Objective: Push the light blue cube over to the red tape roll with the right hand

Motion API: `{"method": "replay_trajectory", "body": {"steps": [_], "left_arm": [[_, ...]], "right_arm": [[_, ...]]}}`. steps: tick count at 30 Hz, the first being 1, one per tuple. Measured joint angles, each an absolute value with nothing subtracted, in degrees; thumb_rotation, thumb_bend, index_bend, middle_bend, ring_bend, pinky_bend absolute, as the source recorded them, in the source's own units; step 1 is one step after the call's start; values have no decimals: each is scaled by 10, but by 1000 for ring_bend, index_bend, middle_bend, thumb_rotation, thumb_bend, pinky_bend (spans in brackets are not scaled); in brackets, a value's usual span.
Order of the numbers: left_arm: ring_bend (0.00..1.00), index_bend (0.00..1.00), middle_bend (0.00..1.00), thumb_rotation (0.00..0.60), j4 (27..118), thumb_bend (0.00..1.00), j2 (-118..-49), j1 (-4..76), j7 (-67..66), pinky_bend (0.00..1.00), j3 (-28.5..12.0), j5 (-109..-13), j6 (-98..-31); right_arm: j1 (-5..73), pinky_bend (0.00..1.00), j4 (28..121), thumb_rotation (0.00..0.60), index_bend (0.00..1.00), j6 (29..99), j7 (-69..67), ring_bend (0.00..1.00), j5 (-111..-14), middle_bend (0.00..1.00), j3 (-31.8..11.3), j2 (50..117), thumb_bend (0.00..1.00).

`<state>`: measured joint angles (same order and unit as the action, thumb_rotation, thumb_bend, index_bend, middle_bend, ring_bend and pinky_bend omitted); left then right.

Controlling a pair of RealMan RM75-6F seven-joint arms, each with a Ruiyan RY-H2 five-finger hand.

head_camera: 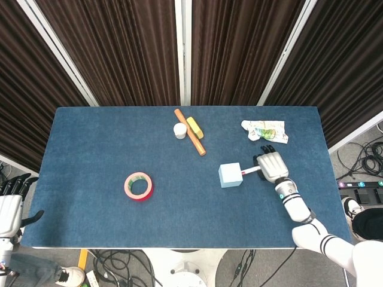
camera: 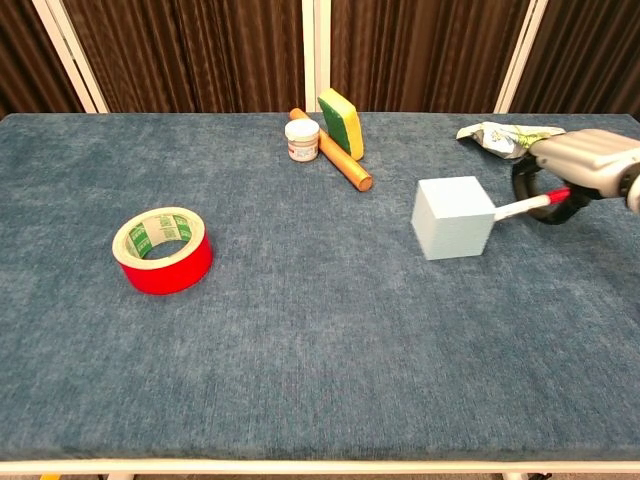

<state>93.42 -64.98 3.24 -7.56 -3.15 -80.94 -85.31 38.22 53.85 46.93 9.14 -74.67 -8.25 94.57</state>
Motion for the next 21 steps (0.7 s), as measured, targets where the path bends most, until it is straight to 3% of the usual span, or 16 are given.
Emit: {"method": "replay_trajectory", "body": {"steps": [21], "left_arm": [[159, 256, 251, 600, 930, 195, -650, 26, -66, 171, -29, -814, -861]], "right_arm": [[418, 113, 632, 600, 589, 476, 156, 127, -729, 493, -95, 987, 370]]}}
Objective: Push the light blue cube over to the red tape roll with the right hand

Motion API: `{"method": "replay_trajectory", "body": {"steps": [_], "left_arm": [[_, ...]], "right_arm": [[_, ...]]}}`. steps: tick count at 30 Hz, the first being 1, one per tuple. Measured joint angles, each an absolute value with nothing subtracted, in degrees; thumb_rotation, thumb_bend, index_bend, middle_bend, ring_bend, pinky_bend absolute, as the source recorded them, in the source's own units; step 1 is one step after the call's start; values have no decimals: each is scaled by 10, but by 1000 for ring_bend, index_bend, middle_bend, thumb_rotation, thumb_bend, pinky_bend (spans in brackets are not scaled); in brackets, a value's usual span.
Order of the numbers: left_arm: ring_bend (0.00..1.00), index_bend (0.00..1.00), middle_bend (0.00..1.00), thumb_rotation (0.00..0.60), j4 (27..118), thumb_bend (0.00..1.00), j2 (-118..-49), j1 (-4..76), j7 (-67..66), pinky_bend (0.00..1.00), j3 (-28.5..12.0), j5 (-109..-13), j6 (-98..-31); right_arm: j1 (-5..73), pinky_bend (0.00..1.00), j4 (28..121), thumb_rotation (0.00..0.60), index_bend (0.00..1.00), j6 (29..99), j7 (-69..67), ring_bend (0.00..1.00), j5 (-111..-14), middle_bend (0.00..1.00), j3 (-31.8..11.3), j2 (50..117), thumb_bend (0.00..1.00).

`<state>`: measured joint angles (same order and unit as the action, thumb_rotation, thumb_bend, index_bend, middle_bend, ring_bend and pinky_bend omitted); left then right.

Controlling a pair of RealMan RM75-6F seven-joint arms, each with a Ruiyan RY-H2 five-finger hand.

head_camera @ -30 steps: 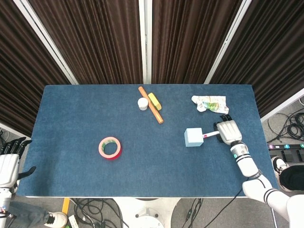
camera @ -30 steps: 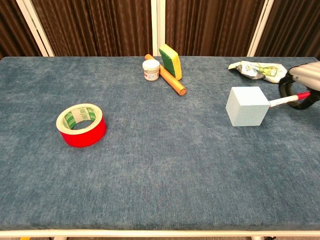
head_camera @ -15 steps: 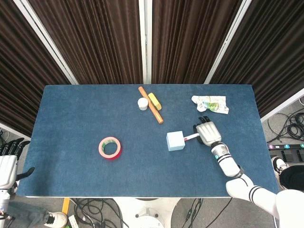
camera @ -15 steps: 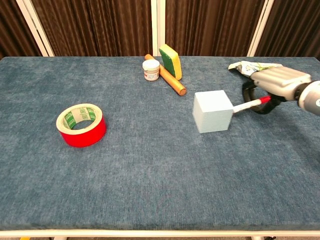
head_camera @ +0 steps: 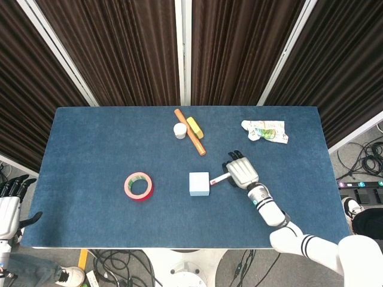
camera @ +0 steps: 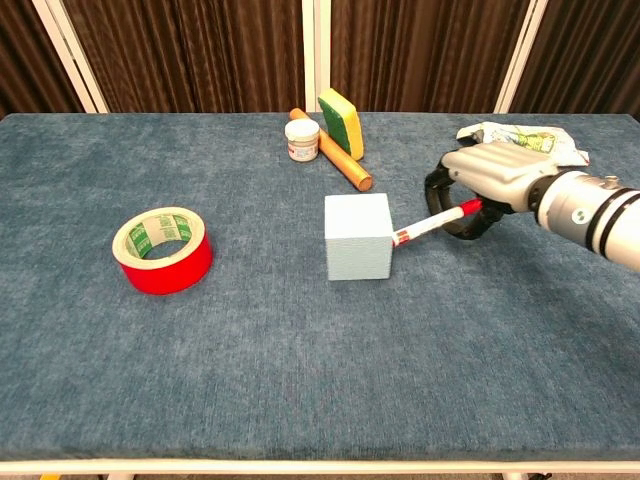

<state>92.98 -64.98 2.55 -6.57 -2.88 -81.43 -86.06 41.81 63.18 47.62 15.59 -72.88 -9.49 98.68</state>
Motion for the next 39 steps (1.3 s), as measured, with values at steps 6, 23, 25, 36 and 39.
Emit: {"method": "replay_trajectory", "body": {"steps": [6, 23, 25, 36, 39], "left_arm": [[159, 257, 251, 600, 925, 195, -653, 24, -60, 170, -29, -814, -862], [159, 256, 251, 600, 912, 195, -656, 25, -50, 171, -30, -815, -858], [159, 256, 251, 600, 911, 195, -656, 24, -49, 171, -30, -815, -858], [159, 256, 251, 600, 907, 195, -659, 26, -45, 171, -30, -817, -856], [159, 256, 251, 600, 907, 195, -660, 25, -45, 171, -31, -818, -858]], "right_arm": [[427, 111, 667, 600, 591, 479, 194, 130, -698, 493, -107, 1001, 371], [486, 95, 677, 600, 600, 483, 293, 139, -616, 497, -141, 1095, 371], [496, 95, 673, 600, 600, 482, 302, 139, -610, 497, -145, 1105, 371], [489, 93, 677, 600, 607, 488, 318, 139, -587, 497, -135, 1075, 371], [476, 92, 684, 600, 593, 496, 316, 137, -586, 497, -126, 1053, 371]]}}
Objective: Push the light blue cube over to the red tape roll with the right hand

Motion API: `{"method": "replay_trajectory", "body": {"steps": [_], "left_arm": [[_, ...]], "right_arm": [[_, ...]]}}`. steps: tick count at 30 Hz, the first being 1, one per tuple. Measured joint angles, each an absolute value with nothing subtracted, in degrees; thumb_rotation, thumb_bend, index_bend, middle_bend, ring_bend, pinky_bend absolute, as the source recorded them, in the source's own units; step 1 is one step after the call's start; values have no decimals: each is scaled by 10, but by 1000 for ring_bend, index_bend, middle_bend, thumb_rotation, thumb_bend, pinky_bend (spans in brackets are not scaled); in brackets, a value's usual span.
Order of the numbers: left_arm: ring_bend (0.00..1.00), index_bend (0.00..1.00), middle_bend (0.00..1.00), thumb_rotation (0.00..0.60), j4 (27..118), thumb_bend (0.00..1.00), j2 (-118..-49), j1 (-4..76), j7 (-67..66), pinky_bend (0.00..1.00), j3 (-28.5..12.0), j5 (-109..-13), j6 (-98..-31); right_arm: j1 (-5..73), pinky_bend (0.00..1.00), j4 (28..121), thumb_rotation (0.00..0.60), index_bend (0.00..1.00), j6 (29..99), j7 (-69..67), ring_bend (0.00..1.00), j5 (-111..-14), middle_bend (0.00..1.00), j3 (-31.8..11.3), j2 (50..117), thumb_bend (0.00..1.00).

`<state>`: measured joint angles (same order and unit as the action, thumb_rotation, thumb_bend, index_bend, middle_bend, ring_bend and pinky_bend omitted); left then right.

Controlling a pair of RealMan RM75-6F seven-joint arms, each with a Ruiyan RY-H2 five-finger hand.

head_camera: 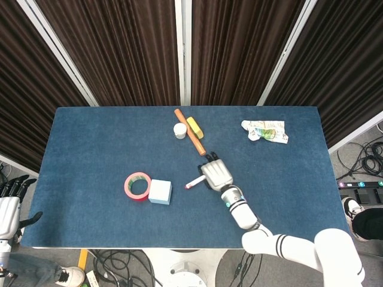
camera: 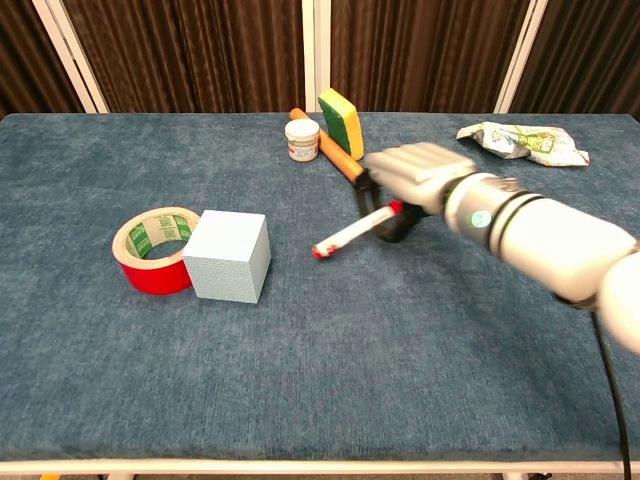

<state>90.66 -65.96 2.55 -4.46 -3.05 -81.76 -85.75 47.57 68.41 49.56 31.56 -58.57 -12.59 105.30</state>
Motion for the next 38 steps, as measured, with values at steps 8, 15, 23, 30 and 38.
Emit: {"method": "replay_trajectory", "body": {"steps": [8, 15, 23, 30, 38], "left_arm": [[159, 256, 251, 600, 908, 195, -661, 25, -45, 171, -31, -818, -859], [159, 256, 251, 600, 911, 195, -663, 27, -48, 171, -31, -823, -860], [159, 256, 251, 600, 917, 195, -659, 26, -50, 171, -32, -825, -865], [159, 256, 251, 600, 917, 195, -661, 28, -47, 171, -36, -821, -862], [159, 256, 251, 600, 920, 195, -663, 28, -55, 171, -38, -809, -858]], "right_arm": [[425, 82, 716, 600, 511, 528, 290, 111, -591, 471, -97, 983, 370], [392, 35, 735, 600, 245, 534, 269, 25, -591, 304, -75, 930, 335], [374, 20, 758, 600, 172, 544, 272, 0, -595, 249, -60, 902, 281], [321, 20, 840, 600, 171, 636, 225, 0, -653, 258, -51, 807, 282], [207, 21, 940, 600, 167, 793, 120, 0, -775, 233, -10, 662, 279]]}}
